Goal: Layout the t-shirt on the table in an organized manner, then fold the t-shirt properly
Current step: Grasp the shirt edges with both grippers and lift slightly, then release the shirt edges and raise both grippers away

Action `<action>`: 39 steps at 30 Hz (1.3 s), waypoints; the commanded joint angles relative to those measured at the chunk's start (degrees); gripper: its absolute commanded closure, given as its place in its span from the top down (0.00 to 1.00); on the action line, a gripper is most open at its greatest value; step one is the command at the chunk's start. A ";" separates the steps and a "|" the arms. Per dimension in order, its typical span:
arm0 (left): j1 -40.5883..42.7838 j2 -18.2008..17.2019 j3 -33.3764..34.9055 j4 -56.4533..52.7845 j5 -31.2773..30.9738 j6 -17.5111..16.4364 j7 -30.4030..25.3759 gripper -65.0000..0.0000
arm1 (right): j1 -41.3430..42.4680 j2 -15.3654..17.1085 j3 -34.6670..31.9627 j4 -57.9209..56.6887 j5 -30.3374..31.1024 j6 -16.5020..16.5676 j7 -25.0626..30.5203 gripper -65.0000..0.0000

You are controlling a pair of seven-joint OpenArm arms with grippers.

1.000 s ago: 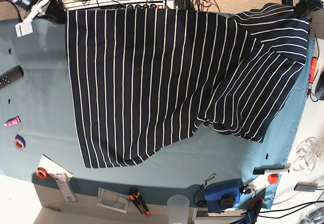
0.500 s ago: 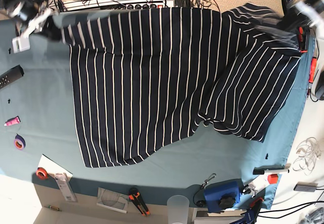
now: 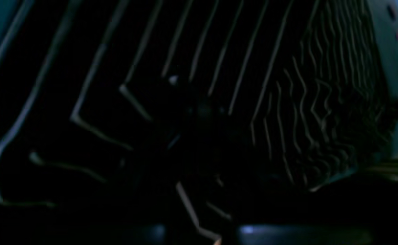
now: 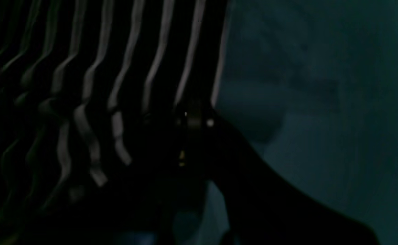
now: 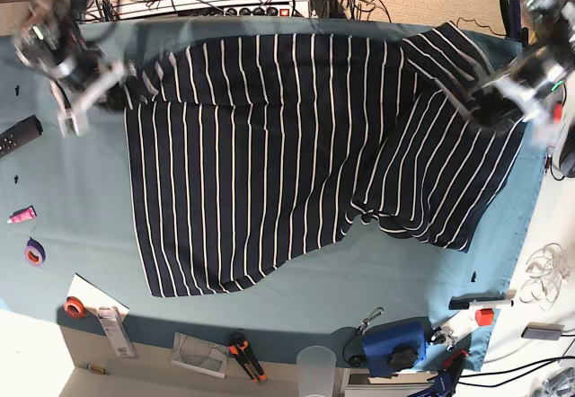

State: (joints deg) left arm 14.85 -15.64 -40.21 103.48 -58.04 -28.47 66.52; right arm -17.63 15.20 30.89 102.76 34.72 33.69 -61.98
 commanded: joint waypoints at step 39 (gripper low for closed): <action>-24.87 -2.45 11.21 -15.02 27.19 4.96 -11.52 0.00 | 31.71 0.98 -0.48 -29.81 -14.08 -5.46 13.35 0.00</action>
State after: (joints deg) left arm -8.80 -17.04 -28.84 87.74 -30.20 -23.14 56.60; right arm 12.71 15.20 30.30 71.99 19.92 28.25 -50.28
